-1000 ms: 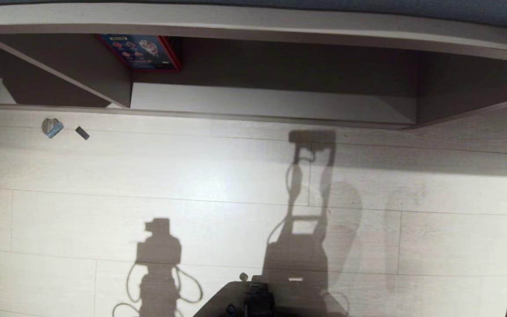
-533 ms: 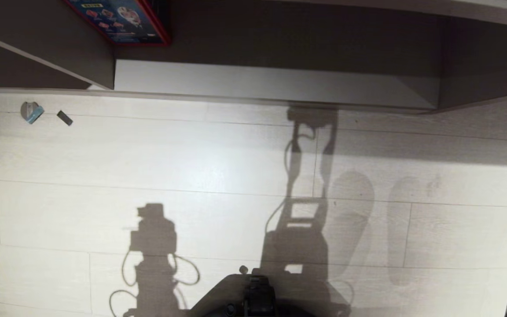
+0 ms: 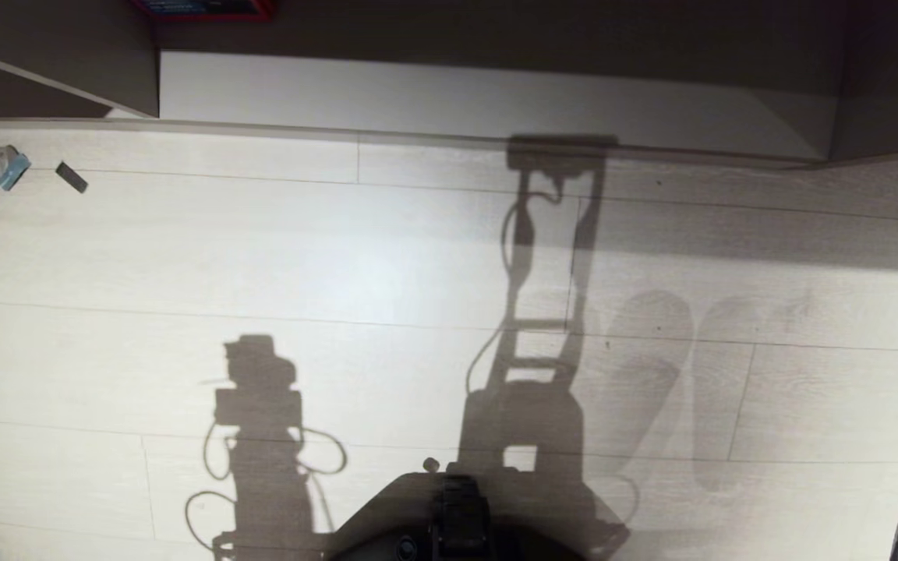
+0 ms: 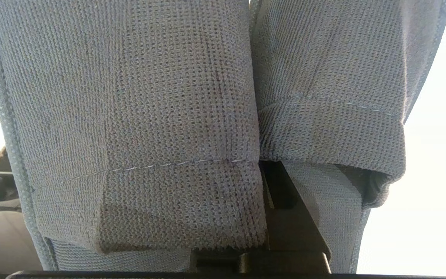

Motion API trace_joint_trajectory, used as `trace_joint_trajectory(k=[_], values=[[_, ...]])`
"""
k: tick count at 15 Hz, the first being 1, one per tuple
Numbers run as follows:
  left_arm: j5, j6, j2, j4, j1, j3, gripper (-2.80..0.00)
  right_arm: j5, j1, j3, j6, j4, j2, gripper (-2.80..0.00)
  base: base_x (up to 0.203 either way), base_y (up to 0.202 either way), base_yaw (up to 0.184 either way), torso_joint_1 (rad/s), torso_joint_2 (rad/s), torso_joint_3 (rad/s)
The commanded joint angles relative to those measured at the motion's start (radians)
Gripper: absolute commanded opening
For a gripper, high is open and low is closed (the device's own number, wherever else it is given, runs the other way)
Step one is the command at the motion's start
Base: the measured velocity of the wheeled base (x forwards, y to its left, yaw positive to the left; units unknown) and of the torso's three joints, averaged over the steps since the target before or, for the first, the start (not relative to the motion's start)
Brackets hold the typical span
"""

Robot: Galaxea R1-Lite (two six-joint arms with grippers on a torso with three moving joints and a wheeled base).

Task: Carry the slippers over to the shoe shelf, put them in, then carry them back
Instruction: Place the slippers into the shoe cabinet

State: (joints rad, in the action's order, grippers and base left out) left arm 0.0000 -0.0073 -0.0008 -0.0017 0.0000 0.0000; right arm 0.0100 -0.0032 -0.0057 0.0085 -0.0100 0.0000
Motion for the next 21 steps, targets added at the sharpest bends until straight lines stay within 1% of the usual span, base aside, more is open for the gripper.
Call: trace_joint_trajectory(k=[1, 6, 8, 9, 12, 15, 18, 20, 21], values=[[0.000, 0.000, 0.001, 0.000, 0.000, 0.000, -2.80, 0.001, 0.000, 0.000, -0.004, -0.001, -0.002, -2.80, 0.000, 0.000, 0.000, -0.002, 0.00, -0.076], [0.000, 0.000, 0.001, 0.000, 0.000, 0.000, -2.80, -0.003, 0.000, -0.006, -0.011, -0.003, -0.002, -2.80, 0.000, 0.000, 0.000, 0.002, 0.00, -0.014], [0.000, 0.000, 0.001, 0.000, 0.000, 0.000, -2.80, -0.021, 0.001, -0.074, -0.004, -0.014, 0.032, -2.80, 0.000, 0.000, 0.000, 0.000, 0.00, 0.000], [0.000, 0.000, 0.001, 0.000, 0.000, 0.000, -2.80, -0.032, 0.001, -0.112, 0.000, -0.014, 0.093, -2.80, 0.000, 0.000, 0.000, 0.000, 0.00, 0.000], [0.000, 0.001, 0.001, 0.000, 0.000, 0.000, -2.80, -0.075, 0.002, -0.250, 0.003, 0.023, 0.374, -2.80, 0.000, 0.000, 0.000, 0.000, 0.00, 0.000], [0.000, 0.001, 0.001, 0.000, 0.000, 0.000, -2.80, -0.121, 0.003, -0.344, -0.037, 0.157, 0.699, -2.80, 0.000, 0.000, 0.000, 0.000, 0.00, 0.000], [0.000, 0.002, 0.001, 0.000, 0.000, 0.000, -2.80, -0.155, 0.009, -0.434, -0.088, 0.386, 1.000, -2.80, 0.000, 0.000, 0.000, 0.000, 0.00, 0.000], [0.000, 0.003, 0.001, 0.000, 0.000, 0.000, -2.80, -0.173, 0.046, -0.520, -0.110, 0.537, 1.138, -2.80, 0.000, 0.000, 0.000, 0.000, 0.00, 0.000], [0.000, 0.003, 0.001, 0.000, 0.000, 0.000, -2.80, -0.175, 0.083, -0.563, -0.117, 0.588, 1.177, -2.80, 0.000, 0.000, 0.000, 0.000, 0.00, 0.000]])
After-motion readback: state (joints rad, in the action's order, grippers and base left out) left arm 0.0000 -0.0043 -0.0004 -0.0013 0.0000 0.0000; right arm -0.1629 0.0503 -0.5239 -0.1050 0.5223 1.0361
